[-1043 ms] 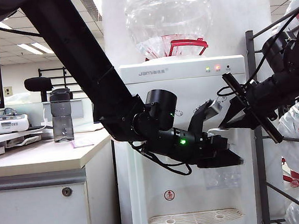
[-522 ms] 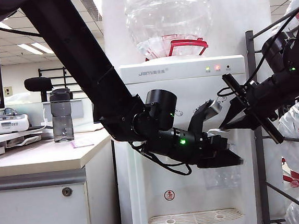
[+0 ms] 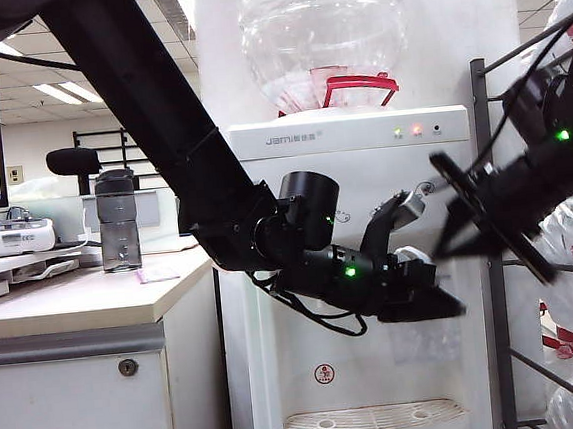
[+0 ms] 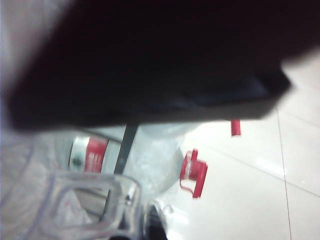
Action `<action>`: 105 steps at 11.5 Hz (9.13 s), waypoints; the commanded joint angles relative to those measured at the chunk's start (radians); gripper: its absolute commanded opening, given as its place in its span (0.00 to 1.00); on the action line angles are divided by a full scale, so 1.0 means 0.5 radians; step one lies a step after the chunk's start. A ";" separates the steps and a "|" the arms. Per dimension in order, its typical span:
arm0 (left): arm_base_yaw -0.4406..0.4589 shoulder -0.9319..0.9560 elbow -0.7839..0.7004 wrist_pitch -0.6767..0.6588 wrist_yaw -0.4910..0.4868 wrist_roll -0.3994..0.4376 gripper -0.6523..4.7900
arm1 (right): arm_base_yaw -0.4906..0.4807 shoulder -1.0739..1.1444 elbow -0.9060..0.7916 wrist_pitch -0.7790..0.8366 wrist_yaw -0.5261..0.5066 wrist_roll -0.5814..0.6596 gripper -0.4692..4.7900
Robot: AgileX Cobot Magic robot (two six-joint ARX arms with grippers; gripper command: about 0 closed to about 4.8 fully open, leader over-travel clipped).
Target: Pick up the plastic mug from the left desk, go to the cold water outlet of the water dispenser, press the vertical switch to get some water, then put the mug back on the desk.
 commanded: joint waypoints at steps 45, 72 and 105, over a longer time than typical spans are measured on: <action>-0.004 -0.009 0.007 0.068 0.016 0.017 0.11 | 0.034 0.025 0.042 0.071 -0.067 -0.233 0.08; -0.003 -0.009 0.007 0.066 0.003 0.018 0.11 | 0.098 0.027 0.043 -0.016 0.050 -0.578 0.08; -0.002 -0.009 0.007 0.067 0.002 0.017 0.11 | 0.053 -0.039 0.027 -0.011 0.092 -1.624 0.08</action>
